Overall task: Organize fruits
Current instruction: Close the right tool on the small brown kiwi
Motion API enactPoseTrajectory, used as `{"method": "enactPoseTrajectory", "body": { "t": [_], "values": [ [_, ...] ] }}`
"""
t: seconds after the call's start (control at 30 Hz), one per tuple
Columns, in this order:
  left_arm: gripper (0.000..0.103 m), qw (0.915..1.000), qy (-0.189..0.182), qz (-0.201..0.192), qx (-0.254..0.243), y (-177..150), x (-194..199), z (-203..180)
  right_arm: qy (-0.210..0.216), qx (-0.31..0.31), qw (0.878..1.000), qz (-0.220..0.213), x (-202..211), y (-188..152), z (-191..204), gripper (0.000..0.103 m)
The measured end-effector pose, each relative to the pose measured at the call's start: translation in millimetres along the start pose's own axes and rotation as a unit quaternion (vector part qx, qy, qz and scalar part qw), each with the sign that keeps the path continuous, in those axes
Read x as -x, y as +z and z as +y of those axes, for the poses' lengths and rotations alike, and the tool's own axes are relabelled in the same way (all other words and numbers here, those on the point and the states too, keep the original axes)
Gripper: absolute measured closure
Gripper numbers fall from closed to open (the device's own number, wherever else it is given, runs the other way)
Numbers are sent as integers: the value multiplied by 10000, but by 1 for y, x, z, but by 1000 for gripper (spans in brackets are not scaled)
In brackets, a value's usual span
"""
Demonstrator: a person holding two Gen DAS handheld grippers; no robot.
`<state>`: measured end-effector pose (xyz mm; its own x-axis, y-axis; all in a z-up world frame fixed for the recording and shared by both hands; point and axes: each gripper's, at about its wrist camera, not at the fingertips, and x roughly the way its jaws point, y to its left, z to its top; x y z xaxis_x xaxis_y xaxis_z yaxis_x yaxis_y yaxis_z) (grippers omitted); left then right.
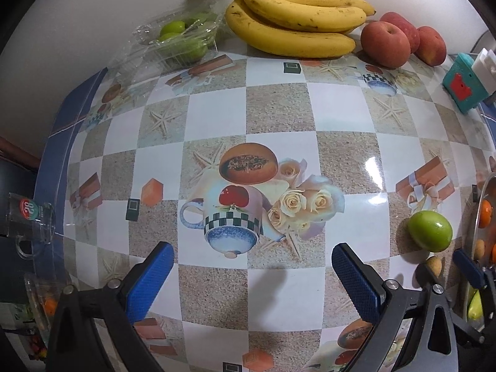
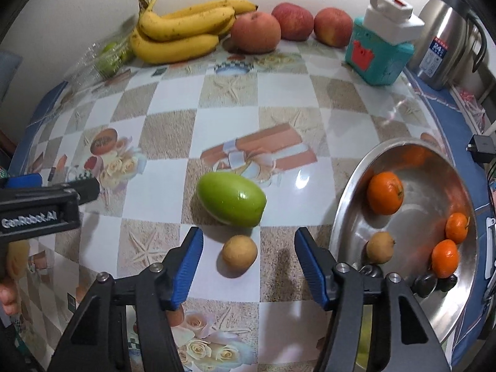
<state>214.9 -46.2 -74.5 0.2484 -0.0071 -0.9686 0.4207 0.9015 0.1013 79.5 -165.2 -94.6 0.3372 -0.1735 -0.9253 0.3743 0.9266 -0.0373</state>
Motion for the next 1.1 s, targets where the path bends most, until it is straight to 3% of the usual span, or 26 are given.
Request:
{"method": "enactPoseTrajectory", "body": {
  "t": [0.4,0.6,1.1],
  "values": [
    [0,10000,34,0,-15,0,0,0,75,0,9999,135,-9,-4,1,67],
    [0,9999,51,-78,85,1,4,4,141,-19,9998,145,-8,-5,1,75],
    [0,9996,-140,-155,203,2,6,3,430,-351,9984,109,10,-2,-13,77]
  ]
}}
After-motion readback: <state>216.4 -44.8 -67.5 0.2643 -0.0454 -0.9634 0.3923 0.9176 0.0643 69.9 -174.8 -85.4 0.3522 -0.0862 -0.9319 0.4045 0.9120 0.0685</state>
